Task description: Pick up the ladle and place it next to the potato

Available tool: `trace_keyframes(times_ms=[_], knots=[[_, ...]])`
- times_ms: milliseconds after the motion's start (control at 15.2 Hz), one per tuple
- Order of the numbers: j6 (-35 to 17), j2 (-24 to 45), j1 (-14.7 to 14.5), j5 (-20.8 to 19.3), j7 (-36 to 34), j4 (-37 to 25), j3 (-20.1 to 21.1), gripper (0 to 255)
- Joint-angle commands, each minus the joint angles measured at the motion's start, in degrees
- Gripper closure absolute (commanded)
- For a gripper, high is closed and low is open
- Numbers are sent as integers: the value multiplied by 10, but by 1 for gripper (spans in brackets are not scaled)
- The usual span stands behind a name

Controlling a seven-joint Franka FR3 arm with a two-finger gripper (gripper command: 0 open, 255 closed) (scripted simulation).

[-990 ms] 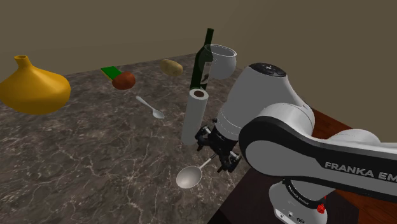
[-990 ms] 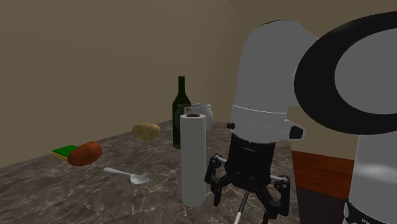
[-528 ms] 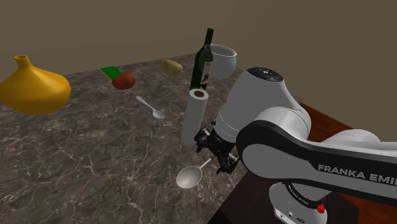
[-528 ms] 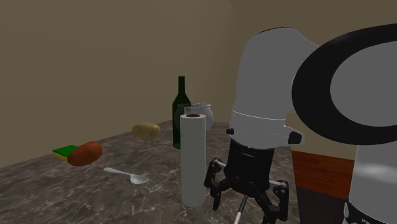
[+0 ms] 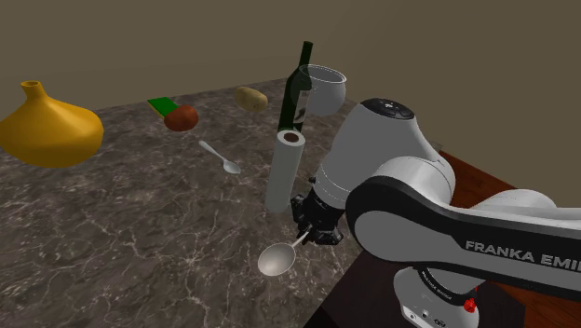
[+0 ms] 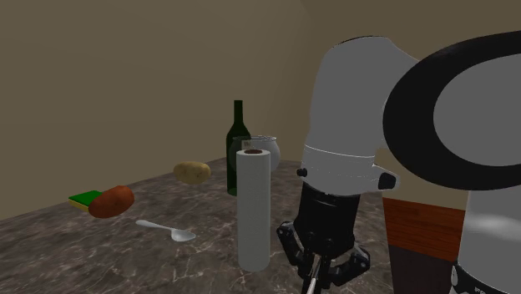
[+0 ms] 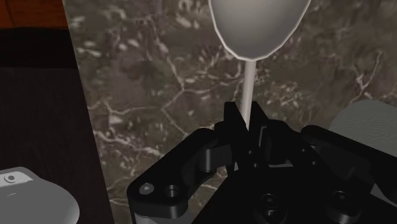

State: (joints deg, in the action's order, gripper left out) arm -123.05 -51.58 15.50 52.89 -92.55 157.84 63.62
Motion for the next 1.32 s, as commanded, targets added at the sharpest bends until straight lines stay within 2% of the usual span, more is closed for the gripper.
trace_keyframes(times_ms=[0, 132, 660, 1254], knots=[[0, 0, 0, 0, 0, 0, 0, 255], [0, 0, 0, 0, 0, 0, 0, 255], [69, -35, -12, -48, -13, -27, -63, 255], [139, -58, -12, -95, -23, -69, -121, 255]])
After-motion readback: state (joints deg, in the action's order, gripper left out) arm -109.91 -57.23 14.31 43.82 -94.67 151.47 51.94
